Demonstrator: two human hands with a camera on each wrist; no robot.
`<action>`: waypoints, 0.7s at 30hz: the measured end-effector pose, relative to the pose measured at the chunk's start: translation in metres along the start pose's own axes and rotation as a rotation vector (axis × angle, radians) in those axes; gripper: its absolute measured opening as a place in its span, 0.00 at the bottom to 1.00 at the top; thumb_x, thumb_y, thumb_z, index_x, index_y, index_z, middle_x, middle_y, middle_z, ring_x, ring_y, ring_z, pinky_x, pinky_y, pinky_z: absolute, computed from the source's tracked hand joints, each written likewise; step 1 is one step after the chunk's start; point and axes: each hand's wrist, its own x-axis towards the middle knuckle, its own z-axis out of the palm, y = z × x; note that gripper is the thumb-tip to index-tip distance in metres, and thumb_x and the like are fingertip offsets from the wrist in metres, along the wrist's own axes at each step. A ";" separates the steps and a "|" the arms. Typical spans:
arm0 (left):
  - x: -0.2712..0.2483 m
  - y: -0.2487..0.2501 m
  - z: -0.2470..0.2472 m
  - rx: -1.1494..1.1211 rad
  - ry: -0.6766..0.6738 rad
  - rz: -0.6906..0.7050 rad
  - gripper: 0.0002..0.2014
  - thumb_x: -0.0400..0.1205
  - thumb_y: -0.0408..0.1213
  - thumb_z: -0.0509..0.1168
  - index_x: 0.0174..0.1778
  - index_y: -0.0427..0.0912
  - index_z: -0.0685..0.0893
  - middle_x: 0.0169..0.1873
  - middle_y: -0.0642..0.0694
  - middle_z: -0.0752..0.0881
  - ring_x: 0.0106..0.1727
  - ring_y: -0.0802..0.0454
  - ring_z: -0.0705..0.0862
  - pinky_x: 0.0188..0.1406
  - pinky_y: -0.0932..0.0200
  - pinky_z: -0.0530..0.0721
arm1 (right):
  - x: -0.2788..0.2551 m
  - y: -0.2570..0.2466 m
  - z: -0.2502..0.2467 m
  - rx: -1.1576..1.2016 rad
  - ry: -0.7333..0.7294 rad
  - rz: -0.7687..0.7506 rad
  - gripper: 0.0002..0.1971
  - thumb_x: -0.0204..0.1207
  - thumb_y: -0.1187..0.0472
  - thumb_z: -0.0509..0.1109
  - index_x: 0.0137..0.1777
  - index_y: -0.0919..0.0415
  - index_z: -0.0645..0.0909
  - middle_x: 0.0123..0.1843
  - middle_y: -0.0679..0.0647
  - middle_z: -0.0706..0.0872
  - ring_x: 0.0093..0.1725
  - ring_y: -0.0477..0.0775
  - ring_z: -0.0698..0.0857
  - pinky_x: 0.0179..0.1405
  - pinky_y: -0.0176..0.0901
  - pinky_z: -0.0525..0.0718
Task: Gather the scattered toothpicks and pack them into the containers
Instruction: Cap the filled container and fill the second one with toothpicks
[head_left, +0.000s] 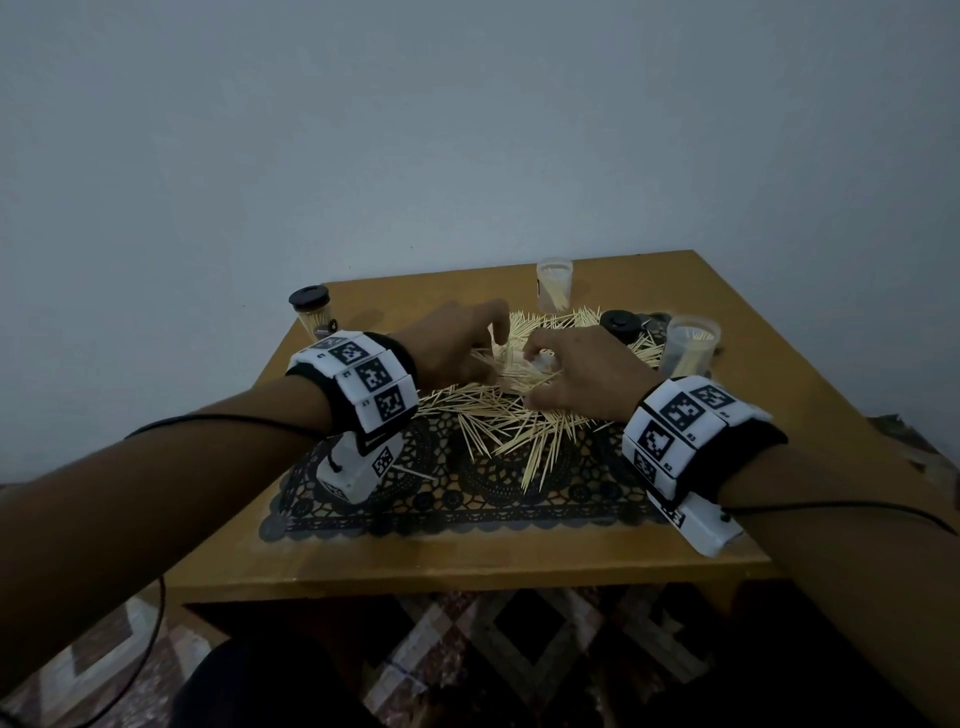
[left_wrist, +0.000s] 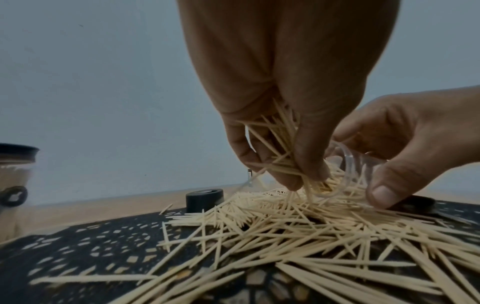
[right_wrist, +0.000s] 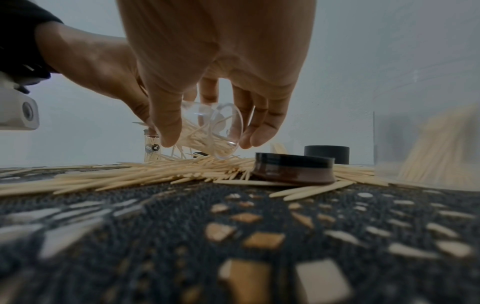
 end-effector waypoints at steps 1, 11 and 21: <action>0.002 -0.001 0.003 -0.028 0.016 0.015 0.19 0.75 0.36 0.75 0.59 0.41 0.76 0.48 0.49 0.86 0.37 0.58 0.82 0.25 0.79 0.70 | 0.000 0.000 0.000 0.003 -0.002 0.001 0.25 0.68 0.48 0.80 0.63 0.54 0.80 0.56 0.55 0.85 0.51 0.54 0.82 0.53 0.51 0.84; 0.013 -0.006 0.014 -0.225 0.037 0.011 0.15 0.76 0.21 0.63 0.57 0.39 0.75 0.47 0.50 0.80 0.45 0.53 0.79 0.40 0.65 0.78 | 0.000 0.000 0.001 0.036 -0.009 0.016 0.26 0.69 0.47 0.80 0.63 0.56 0.79 0.53 0.54 0.85 0.49 0.54 0.84 0.50 0.47 0.83; 0.005 0.008 0.014 -0.839 -0.073 -0.240 0.32 0.73 0.15 0.55 0.77 0.29 0.64 0.56 0.38 0.77 0.54 0.44 0.77 0.43 0.56 0.77 | 0.004 0.006 0.005 0.039 0.047 0.029 0.26 0.67 0.46 0.81 0.60 0.56 0.79 0.49 0.53 0.84 0.44 0.53 0.83 0.42 0.43 0.80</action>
